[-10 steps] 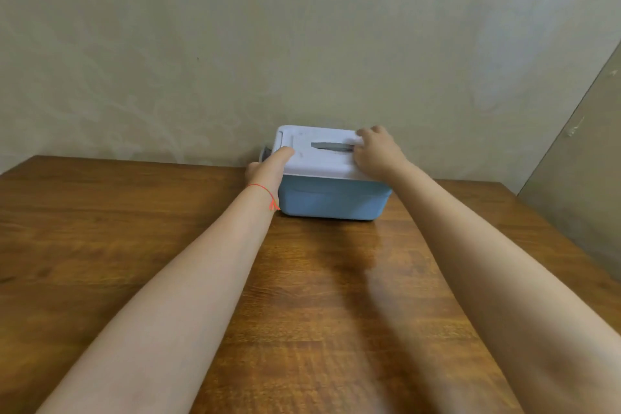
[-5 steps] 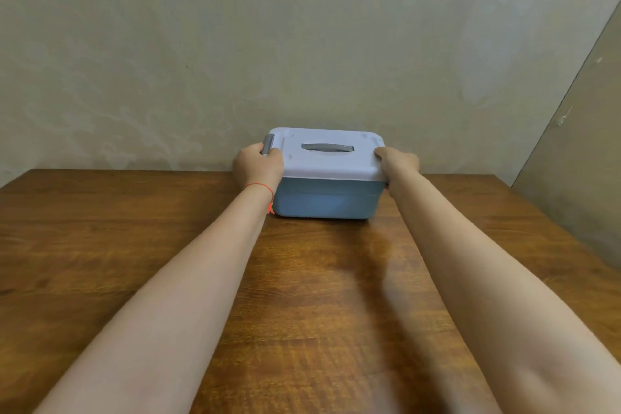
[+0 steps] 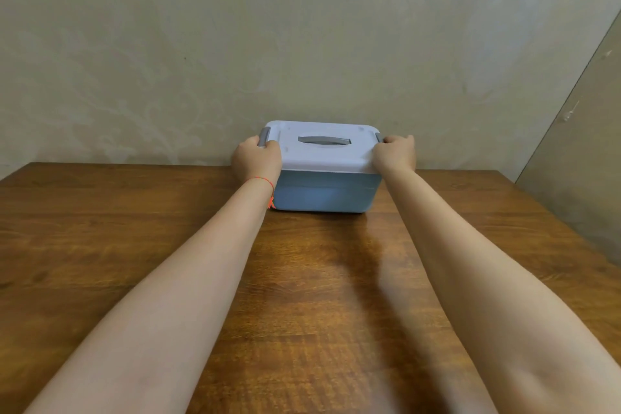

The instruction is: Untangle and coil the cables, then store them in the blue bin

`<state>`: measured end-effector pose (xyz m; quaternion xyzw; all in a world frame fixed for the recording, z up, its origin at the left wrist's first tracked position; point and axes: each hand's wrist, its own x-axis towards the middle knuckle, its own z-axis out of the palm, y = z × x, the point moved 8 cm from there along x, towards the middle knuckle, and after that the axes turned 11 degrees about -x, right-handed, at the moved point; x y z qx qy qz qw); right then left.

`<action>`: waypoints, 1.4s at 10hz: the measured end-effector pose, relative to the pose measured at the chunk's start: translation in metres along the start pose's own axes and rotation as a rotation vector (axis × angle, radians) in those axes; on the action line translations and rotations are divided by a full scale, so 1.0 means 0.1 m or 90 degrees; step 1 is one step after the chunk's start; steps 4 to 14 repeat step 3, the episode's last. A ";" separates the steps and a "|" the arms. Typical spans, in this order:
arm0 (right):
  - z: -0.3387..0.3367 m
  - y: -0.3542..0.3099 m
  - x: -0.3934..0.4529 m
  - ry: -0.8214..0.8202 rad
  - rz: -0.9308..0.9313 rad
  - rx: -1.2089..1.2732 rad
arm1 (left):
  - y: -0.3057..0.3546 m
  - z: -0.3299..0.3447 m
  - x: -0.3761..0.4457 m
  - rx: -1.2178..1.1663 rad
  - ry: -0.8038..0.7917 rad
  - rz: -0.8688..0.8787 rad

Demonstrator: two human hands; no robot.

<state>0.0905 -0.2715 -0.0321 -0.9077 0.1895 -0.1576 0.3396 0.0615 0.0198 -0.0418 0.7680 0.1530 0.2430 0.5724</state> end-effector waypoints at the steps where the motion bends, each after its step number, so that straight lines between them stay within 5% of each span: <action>1: -0.22 -0.20 -0.04 -0.026 -0.048 -0.003 | 0.18 -0.07 0.00 -0.013 -0.040 0.021; 2: -0.81 -0.49 -0.32 0.057 -0.140 0.150 | 0.62 -0.28 -0.26 -0.227 -0.098 0.070; 3: -1.77 -0.82 -1.13 0.096 -0.318 0.387 | 1.45 -0.70 -1.15 -0.609 -0.349 0.098; 14: -1.77 -0.82 -1.13 0.096 -0.318 0.387 | 1.45 -0.70 -1.15 -0.609 -0.349 0.098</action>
